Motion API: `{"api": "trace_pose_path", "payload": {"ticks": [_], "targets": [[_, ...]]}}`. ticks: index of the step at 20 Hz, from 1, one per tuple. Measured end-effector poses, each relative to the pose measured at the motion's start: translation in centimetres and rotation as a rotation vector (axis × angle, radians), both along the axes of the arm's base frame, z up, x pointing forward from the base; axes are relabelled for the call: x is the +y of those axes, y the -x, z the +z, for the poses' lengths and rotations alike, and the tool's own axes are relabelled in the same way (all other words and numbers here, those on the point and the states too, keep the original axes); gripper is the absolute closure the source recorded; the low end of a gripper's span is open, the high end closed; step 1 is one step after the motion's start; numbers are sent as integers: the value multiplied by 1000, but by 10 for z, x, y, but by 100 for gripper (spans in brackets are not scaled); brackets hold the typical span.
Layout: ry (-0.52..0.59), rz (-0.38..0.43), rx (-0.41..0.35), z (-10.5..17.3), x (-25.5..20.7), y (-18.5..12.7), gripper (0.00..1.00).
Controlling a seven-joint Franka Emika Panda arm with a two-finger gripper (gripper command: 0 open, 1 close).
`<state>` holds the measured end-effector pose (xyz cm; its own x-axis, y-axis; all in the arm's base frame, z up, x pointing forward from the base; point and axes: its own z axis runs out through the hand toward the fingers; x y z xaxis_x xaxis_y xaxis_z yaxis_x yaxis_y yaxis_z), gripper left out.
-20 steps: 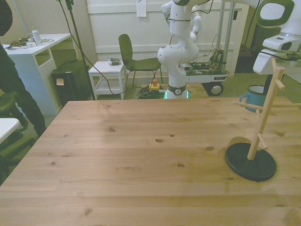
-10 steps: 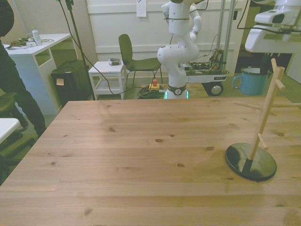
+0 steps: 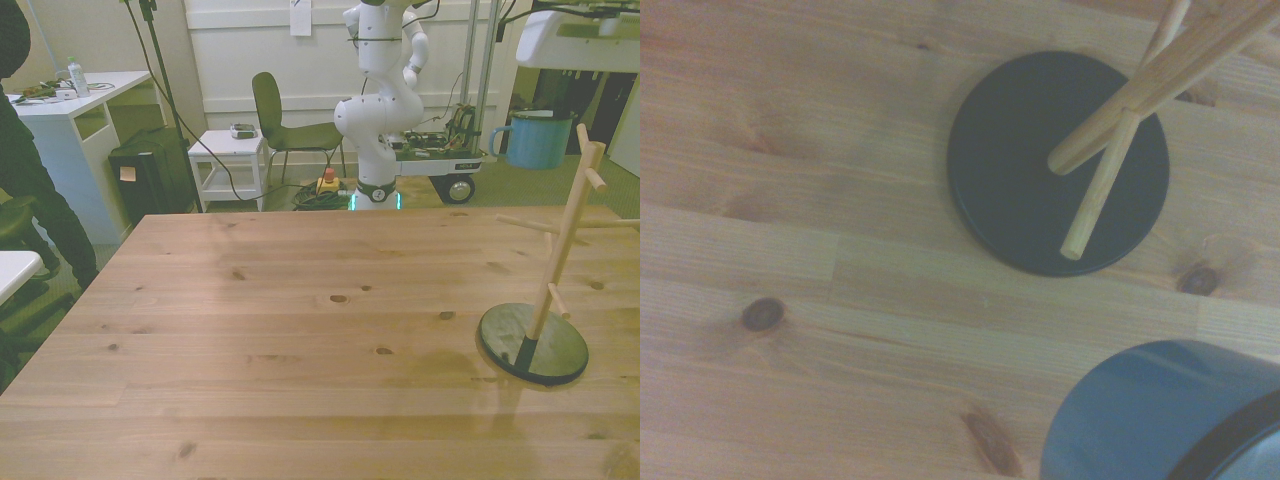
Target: Hang the mug
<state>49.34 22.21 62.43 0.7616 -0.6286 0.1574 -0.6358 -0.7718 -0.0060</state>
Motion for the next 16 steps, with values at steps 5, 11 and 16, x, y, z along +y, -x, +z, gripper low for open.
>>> {"api": "trace_pose_path", "payload": {"ticks": [5,11,16], "targets": [[-8,-18,-23,31,-10,3,100],[-16,-29,-31,46,-19,-5,100],[-24,-29,-32,55,-19,-14,100]]}}
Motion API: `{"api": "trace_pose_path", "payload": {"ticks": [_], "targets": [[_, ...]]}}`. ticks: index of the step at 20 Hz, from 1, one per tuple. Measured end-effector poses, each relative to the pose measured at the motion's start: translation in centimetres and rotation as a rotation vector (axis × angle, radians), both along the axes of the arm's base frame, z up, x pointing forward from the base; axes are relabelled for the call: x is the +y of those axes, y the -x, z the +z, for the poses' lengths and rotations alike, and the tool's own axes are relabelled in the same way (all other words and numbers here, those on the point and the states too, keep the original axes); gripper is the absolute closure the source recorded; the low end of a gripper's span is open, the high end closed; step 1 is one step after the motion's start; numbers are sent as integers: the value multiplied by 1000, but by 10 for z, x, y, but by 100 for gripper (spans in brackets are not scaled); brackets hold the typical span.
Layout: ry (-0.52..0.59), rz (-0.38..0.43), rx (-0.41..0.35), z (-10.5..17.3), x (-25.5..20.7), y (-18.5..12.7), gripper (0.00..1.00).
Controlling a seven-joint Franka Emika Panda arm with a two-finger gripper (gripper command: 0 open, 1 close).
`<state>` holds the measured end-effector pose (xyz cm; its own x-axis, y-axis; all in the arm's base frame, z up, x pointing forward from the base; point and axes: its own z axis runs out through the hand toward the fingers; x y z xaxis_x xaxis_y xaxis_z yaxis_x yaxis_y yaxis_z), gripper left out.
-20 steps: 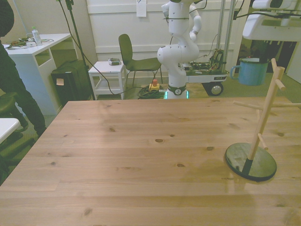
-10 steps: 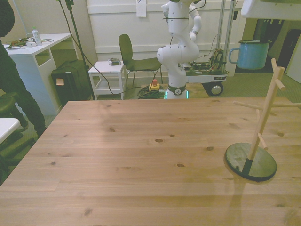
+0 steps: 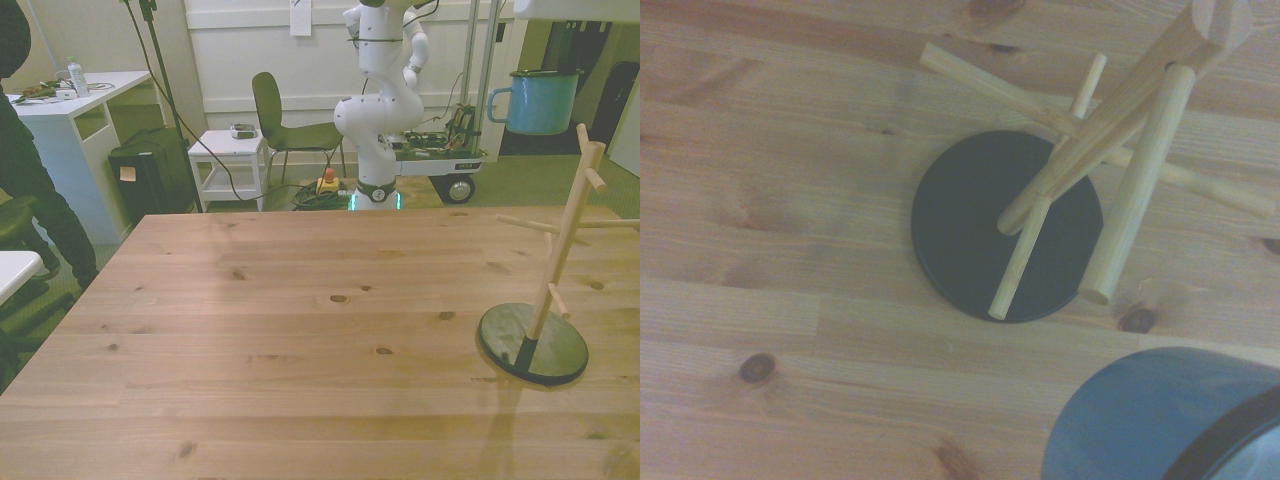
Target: Hang the mug
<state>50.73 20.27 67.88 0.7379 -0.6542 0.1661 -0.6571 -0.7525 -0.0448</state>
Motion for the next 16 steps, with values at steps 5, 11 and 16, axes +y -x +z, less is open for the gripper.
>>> {"api": "trace_pose_path", "payload": {"ticks": [5,11,16], "targets": [[-3,12,12,3,8,-10,100],[-1,62,19,10,38,-9,100],[-1,76,21,14,51,-14,100]]}}
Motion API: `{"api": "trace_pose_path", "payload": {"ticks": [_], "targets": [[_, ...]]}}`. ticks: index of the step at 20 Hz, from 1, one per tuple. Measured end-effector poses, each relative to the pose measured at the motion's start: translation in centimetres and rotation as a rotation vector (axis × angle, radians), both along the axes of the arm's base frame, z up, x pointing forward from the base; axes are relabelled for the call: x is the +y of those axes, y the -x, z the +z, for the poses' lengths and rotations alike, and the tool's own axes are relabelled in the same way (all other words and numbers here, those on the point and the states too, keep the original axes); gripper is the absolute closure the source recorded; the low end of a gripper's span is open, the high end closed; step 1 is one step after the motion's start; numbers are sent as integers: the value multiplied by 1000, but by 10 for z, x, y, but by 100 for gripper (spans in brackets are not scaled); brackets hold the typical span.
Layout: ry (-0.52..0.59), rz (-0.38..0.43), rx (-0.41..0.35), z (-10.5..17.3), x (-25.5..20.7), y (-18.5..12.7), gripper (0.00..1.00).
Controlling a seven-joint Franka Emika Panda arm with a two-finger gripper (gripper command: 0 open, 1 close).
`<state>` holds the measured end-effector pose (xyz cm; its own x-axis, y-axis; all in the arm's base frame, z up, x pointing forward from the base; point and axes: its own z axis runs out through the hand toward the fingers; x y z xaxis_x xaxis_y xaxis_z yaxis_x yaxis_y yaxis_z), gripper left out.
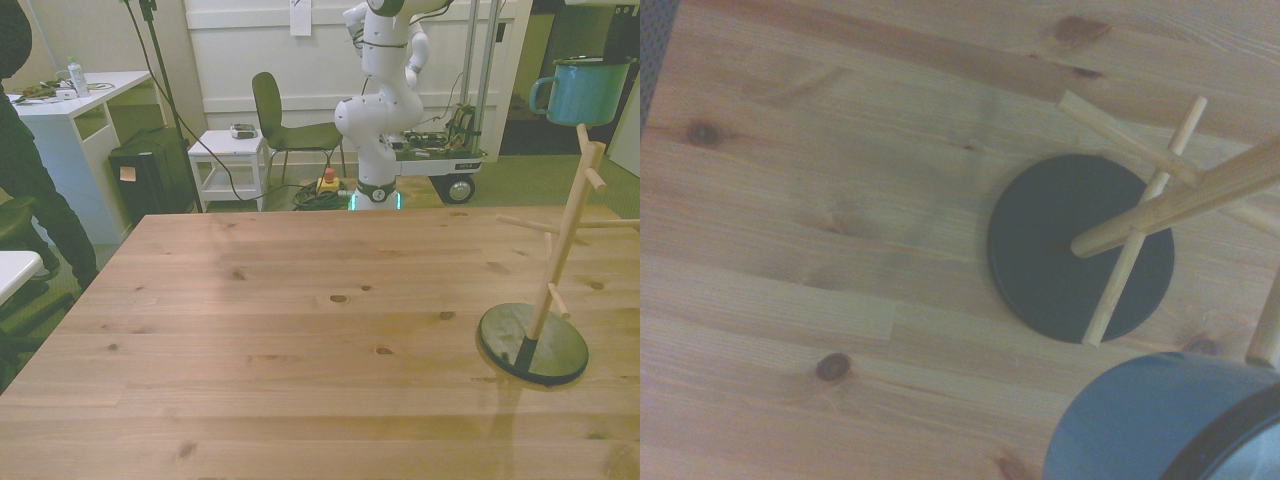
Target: Hang the mug
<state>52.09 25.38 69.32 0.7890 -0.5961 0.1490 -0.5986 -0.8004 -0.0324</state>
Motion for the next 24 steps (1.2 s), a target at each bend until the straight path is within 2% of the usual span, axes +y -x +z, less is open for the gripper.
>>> {"api": "trace_pose_path", "payload": {"ticks": [24], "targets": [[10,12,19,-20,22,-31,100]]}}
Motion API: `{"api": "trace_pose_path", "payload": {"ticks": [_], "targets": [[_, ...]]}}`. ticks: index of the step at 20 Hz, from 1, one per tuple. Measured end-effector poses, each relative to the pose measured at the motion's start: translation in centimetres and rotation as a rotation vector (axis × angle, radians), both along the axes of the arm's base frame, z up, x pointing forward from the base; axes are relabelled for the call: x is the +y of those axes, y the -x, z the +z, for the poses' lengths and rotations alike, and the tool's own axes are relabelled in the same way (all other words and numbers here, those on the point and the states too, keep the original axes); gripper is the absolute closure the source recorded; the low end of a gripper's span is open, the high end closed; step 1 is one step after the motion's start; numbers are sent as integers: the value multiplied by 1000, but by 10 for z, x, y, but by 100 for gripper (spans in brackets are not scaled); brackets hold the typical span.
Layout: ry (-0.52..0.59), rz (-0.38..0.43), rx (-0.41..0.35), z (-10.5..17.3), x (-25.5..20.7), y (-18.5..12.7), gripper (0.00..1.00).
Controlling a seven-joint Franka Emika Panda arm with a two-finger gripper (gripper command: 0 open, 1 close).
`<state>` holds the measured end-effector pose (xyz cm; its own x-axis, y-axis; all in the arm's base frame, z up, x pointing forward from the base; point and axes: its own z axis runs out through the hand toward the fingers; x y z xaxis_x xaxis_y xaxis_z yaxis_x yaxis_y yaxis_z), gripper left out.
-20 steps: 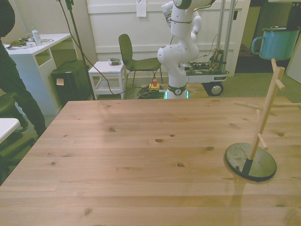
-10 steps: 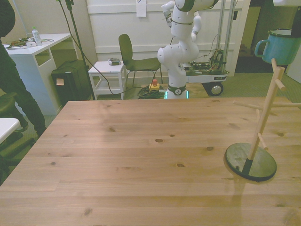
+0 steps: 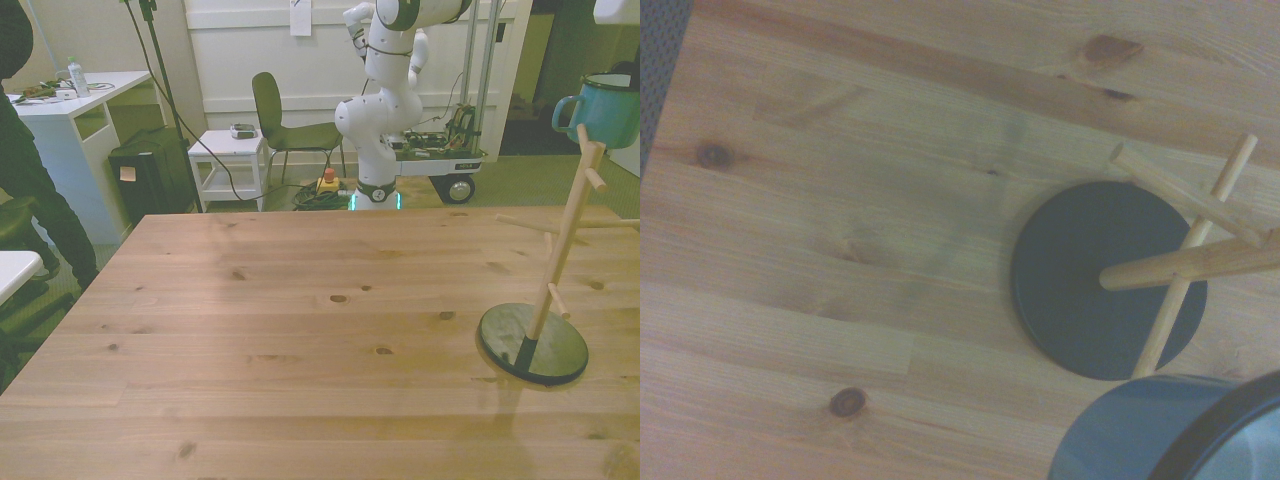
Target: Hang the mug
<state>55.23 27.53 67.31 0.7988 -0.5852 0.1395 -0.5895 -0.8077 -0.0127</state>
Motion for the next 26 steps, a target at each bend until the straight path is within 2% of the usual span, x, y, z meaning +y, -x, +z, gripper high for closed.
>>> {"api": "trace_pose_path", "payload": {"ticks": [26], "targets": [[-10,-46,9,-14,-15,-42,100]]}}
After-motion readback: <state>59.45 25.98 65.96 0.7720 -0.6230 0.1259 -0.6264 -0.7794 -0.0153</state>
